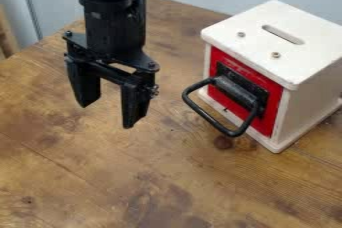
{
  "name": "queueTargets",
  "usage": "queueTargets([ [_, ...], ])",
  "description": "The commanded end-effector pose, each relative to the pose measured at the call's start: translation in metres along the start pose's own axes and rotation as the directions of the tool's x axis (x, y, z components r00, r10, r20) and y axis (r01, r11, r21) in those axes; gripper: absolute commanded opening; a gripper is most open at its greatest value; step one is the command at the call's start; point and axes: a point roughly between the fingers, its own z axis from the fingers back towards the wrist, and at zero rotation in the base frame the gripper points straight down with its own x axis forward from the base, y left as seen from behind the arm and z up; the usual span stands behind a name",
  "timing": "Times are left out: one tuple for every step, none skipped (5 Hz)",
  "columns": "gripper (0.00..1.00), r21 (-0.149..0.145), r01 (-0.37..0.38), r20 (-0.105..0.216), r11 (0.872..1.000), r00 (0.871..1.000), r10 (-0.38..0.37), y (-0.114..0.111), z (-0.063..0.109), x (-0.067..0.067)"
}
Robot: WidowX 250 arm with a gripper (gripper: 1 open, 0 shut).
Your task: Close the drawer
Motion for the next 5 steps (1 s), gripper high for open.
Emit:
queueTargets([
  [1.00,0.009,0.019,0.160,1.000,0.987,-0.021,0.003,-0.001,0.001],
  [1.00,0.014,-0.010,0.249,1.000,0.968,0.006,0.016,0.011,-0.003],
  [1.00,0.006,-0.045,0.205,0.999,0.978,0.043,0.023,0.035,-0.007],
  [1.00,0.003,-0.074,0.220,0.997,0.973,0.072,0.029,0.057,-0.011],
  [1.00,-0.001,-0.097,0.244,0.995,0.965,0.094,0.037,0.062,-0.013],
])
